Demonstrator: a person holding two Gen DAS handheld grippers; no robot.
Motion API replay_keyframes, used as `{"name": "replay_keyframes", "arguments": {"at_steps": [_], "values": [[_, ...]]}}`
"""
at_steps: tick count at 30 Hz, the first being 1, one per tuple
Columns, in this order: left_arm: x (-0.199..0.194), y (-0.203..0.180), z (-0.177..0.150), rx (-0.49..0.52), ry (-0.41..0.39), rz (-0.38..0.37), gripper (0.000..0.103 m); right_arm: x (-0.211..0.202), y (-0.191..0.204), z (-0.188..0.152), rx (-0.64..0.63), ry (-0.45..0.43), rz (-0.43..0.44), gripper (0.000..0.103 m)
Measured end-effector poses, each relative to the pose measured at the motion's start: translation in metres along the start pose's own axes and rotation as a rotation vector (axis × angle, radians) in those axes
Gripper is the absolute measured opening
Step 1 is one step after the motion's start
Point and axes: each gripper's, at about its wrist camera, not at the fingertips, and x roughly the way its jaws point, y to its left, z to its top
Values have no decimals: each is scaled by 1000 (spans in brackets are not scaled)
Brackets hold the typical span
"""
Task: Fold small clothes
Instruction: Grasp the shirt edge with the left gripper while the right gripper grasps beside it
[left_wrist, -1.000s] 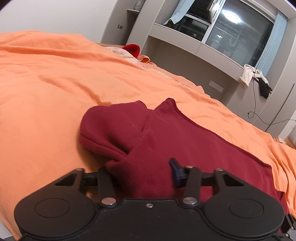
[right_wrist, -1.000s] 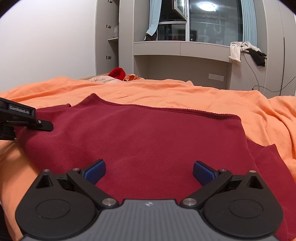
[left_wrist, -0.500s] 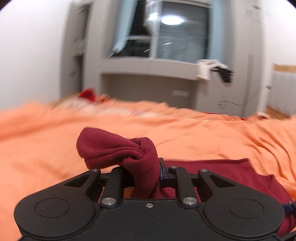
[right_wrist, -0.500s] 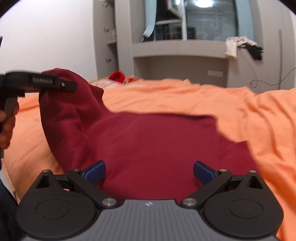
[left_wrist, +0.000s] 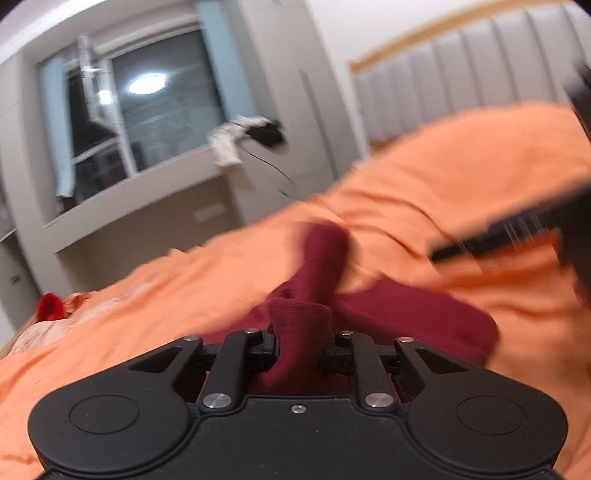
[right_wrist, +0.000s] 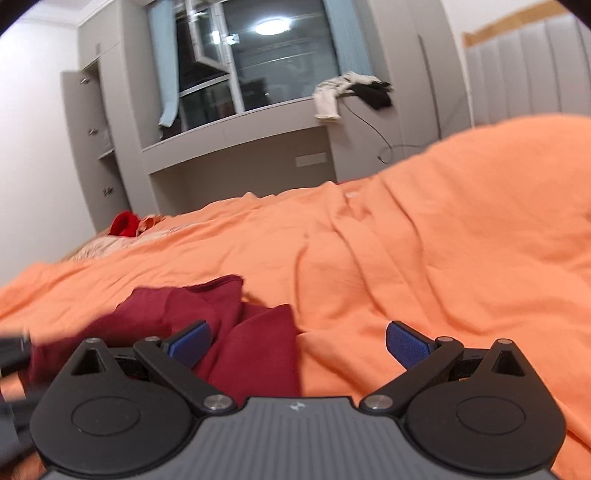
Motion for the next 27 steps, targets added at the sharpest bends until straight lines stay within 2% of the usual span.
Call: {"name": "replay_keyframes", "arguments": {"at_steps": [3, 7, 9, 11, 12, 16, 21, 23, 27], "values": [[5, -16, -15, 41, 23, -25, 22, 6, -12, 1, 57, 13, 42, 103], [2, -10, -27, 6, 20, -53, 24, 19, -9, -2, 142, 55, 129, 103], [-1, -6, -31, -15, 5, -66, 30, 27, -2, -3, 158, 70, 159, 103], [-4, -4, -35, -46, -20, -92, 43, 30, 7, -3, 152, 68, 181, 103], [-2, -3, -33, -56, -33, -104, 45, 31, 12, -3, 148, 61, 198, 103], [-10, -5, -39, -36, -81, -111, 61, 39, 28, 2, 152, 57, 265, 101], [-15, 8, -39, -95, -111, -111, 66, 60, 50, 1, 124, 99, 266, 76], [-16, 14, -39, -126, -109, -107, 66, 71, 60, -1, 101, 127, 254, 61], [-16, 18, -39, -141, -107, -134, 57, 91, 73, -8, 56, 182, 207, 38]]}}
